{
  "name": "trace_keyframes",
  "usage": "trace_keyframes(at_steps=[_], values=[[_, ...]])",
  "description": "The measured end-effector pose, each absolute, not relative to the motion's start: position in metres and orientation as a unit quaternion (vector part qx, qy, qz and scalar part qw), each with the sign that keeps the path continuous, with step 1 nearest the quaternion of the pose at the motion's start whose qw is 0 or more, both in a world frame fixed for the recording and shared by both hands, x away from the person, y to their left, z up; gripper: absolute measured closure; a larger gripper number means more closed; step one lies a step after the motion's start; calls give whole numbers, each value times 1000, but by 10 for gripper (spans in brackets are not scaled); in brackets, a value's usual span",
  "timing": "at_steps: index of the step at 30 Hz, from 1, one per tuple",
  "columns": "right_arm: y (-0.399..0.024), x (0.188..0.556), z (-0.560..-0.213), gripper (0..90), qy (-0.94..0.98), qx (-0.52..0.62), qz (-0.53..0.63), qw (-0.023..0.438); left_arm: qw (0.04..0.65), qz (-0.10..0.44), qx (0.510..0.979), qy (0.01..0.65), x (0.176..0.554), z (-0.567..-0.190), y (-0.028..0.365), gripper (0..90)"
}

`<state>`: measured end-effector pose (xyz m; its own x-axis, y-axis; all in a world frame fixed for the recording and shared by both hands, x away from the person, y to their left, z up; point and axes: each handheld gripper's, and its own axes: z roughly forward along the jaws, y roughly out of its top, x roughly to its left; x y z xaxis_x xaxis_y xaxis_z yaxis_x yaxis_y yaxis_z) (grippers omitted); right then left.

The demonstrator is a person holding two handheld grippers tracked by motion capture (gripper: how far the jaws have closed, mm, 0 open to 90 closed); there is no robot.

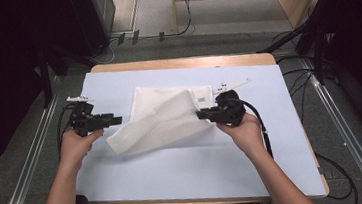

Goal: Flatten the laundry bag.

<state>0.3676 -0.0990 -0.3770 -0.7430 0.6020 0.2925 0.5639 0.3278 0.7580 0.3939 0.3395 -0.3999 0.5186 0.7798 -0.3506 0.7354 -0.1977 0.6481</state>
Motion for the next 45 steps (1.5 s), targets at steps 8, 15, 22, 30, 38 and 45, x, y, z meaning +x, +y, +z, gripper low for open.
trace_keyframes(at_steps=[8,15,22,30,38,45], values=[[-111,349,-389,858,817,362,448,10,396,32,791,466,409,-395,310,440],[-119,337,-392,675,829,357,430,10,380,34,802,461,414,-401,301,442],[-138,326,-388,609,837,350,420,30,381,33,800,463,414,-402,305,442],[-163,326,-381,650,817,379,431,61,382,35,794,471,411,-404,312,443],[-156,338,-401,646,815,397,415,76,381,35,795,471,404,-406,312,442],[-142,354,-419,646,814,409,405,76,365,37,800,474,394,-413,312,439]])
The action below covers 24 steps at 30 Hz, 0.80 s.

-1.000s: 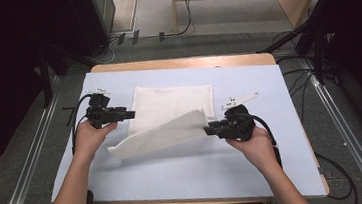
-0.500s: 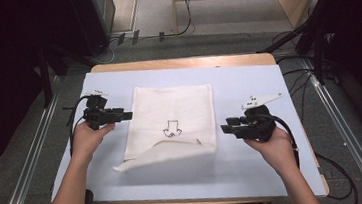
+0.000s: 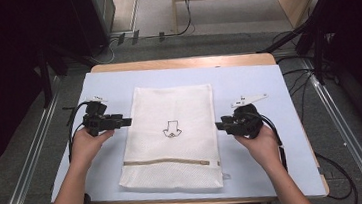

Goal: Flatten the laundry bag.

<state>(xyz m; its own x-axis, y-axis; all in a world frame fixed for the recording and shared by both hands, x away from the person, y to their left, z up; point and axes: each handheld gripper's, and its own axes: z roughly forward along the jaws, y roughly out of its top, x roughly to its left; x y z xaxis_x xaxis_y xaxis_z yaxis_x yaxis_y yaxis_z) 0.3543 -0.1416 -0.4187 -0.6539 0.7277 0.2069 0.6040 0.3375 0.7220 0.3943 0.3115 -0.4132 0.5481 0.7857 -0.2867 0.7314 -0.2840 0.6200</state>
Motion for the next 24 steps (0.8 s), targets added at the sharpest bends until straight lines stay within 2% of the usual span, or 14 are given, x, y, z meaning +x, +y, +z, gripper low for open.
trace_keyframes(at_steps=[7,10,13,18,24], values=[[-128,369,-436,635,809,428,397,68,346,46,802,485,390,-426,309,440],[-123,372,-441,630,809,431,393,71,342,49,803,486,390,-428,309,441],[-116,374,-449,598,818,432,368,96,338,49,800,493,390,-433,307,445],[-113,376,-458,585,816,443,360,86,325,43,811,485,392,-438,303,444],[-115,379,-469,537,813,454,350,100,317,40,817,481,393,-445,298,466]])
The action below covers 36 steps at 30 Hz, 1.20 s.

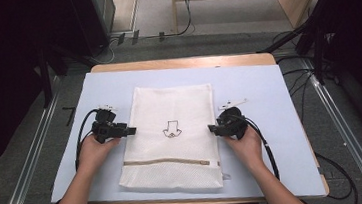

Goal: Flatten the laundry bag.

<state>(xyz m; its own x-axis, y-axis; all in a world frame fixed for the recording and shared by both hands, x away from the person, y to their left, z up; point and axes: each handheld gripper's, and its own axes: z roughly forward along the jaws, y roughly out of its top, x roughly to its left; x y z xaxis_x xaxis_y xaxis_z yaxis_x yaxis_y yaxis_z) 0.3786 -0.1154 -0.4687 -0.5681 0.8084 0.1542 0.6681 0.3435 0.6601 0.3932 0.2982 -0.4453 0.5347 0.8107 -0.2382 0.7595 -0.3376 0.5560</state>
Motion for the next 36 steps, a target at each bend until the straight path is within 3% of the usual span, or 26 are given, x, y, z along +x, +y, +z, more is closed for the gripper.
trace_keyframes(at_steps=[4,5,6,7,8,9,11,12,15,21,28,36], values=[[-115,378,-470,548,812,452,353,105,320,39,815,481,393,-446,297,487],[-114,377,-470,570,813,450,353,107,321,37,816,479,392,-446,297,516],[-111,376,-471,598,814,446,358,105,320,35,817,480,392,-446,296,609],[-111,376,-471,598,814,446,358,105,316,33,817,482,392,-446,295,609],[-110,375,-471,630,813,447,358,107,316,31,814,486,391,-446,294,639],[-107,374,-471,719,816,443,350,121,315,21,813,489,392,-447,295,712],[-106,374,-471,742,816,444,347,125,317,18,810,492,392,-447,295,734],[-108,376,-471,848,815,446,352,116,314,9,813,491,393,-448,296,801],[-109,378,-470,887,814,450,355,98,315,2,814,489,394,-448,295,870],[-119,383,-461,892,811,453,357,104,329,-4,813,481,397,-443,292,878],[-140,404,-456,891,795,470,364,122,330,27,824,460,412,-436,259,874],[-149,426,-463,880,784,485,371,111,366,9,791,490,434,-443,263,870]])
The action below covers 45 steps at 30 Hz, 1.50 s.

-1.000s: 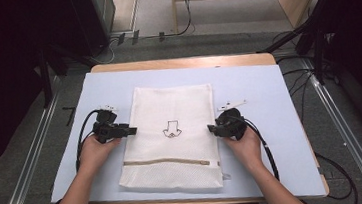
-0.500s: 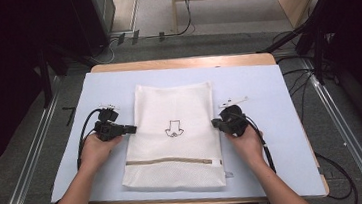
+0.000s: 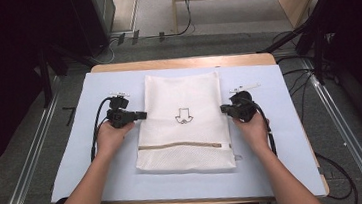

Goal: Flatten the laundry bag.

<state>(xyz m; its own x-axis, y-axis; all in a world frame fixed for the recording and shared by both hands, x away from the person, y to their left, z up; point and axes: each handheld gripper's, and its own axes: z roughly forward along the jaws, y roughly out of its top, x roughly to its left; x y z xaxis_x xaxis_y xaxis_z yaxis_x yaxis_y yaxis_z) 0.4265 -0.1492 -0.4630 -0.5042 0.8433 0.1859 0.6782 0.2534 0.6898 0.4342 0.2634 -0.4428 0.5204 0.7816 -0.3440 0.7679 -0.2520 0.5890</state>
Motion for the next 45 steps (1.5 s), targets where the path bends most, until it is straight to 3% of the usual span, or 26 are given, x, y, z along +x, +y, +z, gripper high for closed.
trace_keyframes(at_steps=[9,14,17,21,30,37,45], values=[[-146,431,-464,826,786,481,369,123,348,18,804,482,434,-446,264,835],[-151,430,-461,740,781,488,372,119,351,17,804,481,433,-442,266,753],[-155,428,-459,675,779,492,371,119,349,21,806,479,432,-440,266,653],[-156,425,-456,664,780,491,369,118,348,31,809,474,430,-437,267,563],[-155,418,-449,645,784,482,375,109,363,44,806,466,424,-424,272,471],[-159,405,-440,624,781,478,389,100,371,59,812,447,414,-412,270,473],[-163,382,-432,622,785,466,399,91,380,37,814,437,409,-409,265,421]])
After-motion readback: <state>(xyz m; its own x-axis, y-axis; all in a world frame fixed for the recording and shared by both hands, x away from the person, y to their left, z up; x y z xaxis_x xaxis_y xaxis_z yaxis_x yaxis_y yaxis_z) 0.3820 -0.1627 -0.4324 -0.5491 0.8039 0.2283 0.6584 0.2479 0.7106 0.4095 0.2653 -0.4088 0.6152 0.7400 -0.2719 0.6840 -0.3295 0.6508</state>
